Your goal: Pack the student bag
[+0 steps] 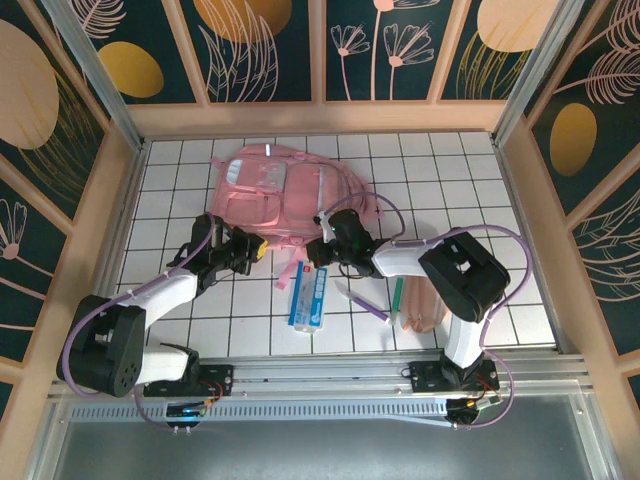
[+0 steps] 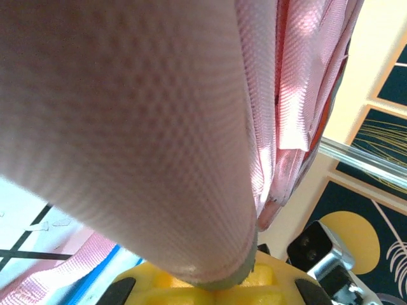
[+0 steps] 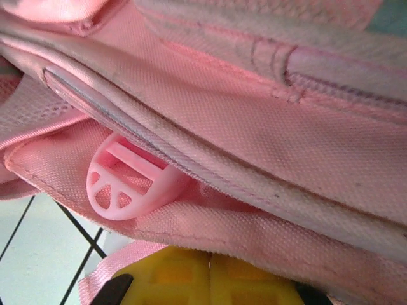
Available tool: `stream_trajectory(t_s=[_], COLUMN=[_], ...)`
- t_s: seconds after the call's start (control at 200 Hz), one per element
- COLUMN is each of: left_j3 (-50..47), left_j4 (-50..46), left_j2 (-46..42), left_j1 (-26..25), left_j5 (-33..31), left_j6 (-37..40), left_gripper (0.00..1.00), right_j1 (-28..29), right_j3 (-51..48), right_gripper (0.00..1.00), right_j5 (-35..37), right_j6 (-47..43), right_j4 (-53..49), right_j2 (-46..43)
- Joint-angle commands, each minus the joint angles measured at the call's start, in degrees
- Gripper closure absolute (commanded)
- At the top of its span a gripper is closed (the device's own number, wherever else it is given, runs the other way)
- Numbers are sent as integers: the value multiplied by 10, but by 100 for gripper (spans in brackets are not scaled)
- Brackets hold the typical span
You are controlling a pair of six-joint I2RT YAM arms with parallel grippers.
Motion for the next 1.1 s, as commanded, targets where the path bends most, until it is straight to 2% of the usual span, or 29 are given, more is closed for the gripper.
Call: stream_trajectory(t_s=[0.0, 0.085, 0.215, 0.43, 0.54, 0.641, 0.731, 0.766, 0.851, 0.901, 0.971, 1.096], left_j3=[2, 3, -8, 7, 36, 82, 141, 171, 241, 246, 234, 221], left_j4=[-7, -20, -26, -54, -71, -114, -162, -178, -267, -268, -262, -330], left_j2=[-19, -12, -9, 6, 50, 108, 160, 176, 193, 182, 148, 86], left_j1=[-9, 7, 43, 91, 114, 136, 153, 157, 159, 159, 151, 99], left_j5=[33, 22, 24, 28, 61, 82, 74, 69, 8, 6, 6, -80], left_j6=[-85, -60, -38, 27, 89, 178, 269, 311, 379, 373, 356, 350], left_gripper=[100, 100, 100, 100, 100, 100, 100, 93, 72, 68, 62, 59], right_j1=[-10, -29, -62, -82, -100, -105, -105, -105, -102, -94, -69, -49], right_j3=[10, 31, 6, -6, -13, -11, -13, -13, -14, -13, -1, 29], right_gripper=[100, 100, 100, 100, 100, 100, 100, 100, 100, 100, 100, 100], right_j5=[51, 68, 43, 105, 92, 86, 40, 22, -50, -102, -130, -151], right_j6=[10, 33, 54, 30, 15, -13, -42, -47, -62, -75, -92, -94], right_j4=[-37, -132, -160, -216, -220, -229, -223, -223, -209, -196, -195, -196], right_j2=[-28, -24, -41, -62, -73, -85, -98, -102, -107, -110, -111, -95])
